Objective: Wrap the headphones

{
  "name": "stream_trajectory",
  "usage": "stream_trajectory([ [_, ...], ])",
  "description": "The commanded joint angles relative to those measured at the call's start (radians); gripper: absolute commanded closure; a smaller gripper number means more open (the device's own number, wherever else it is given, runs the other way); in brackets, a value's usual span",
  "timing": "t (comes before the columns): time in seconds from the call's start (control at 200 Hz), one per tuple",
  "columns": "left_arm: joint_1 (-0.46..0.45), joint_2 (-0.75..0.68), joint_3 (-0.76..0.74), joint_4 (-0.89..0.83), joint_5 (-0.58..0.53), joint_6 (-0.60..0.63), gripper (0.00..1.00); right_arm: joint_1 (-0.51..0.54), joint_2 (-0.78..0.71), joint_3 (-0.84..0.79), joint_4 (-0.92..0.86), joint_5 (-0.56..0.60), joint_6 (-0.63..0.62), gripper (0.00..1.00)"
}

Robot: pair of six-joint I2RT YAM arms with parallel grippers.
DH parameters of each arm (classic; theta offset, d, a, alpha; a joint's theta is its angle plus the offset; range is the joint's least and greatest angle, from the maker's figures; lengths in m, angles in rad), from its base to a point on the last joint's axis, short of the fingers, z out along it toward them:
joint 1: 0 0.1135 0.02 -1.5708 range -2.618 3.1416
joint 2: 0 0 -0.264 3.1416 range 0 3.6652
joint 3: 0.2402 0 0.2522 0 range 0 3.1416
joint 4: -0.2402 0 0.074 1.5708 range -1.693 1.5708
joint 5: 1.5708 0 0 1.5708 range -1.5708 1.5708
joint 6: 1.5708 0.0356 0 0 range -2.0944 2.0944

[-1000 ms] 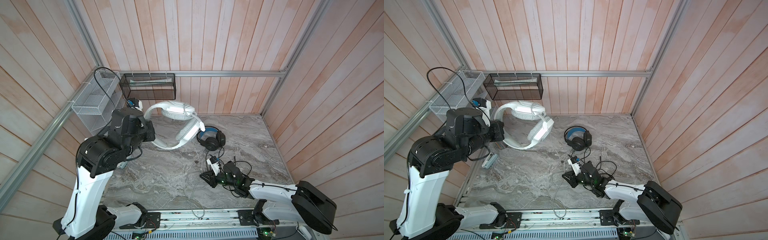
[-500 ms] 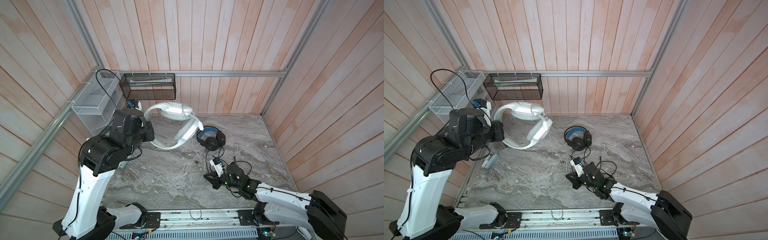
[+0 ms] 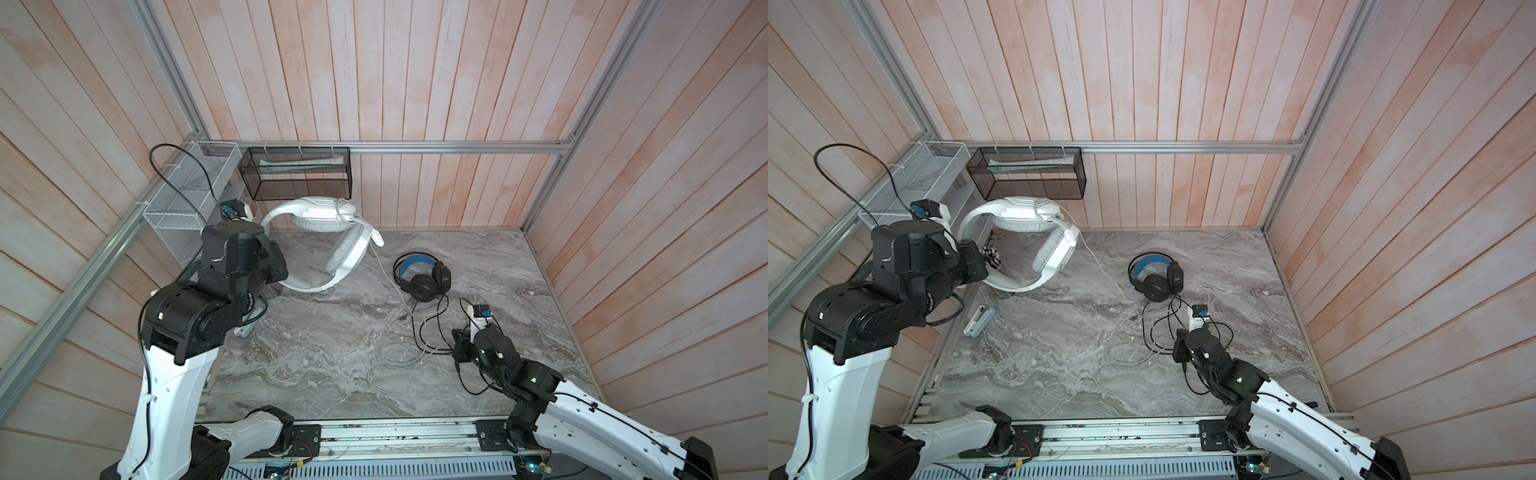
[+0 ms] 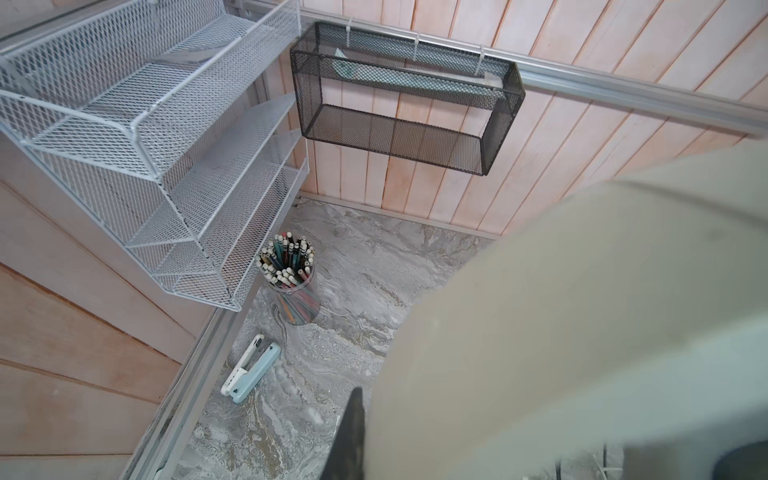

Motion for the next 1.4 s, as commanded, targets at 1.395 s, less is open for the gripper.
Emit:
stream_trajectory([
  [1.395,-0.098,-0.087,0.022,0.063,-0.185,-0.033,1.0,-0.228,0.331,0.206,-0.04,-0.443,-0.154,0.76],
])
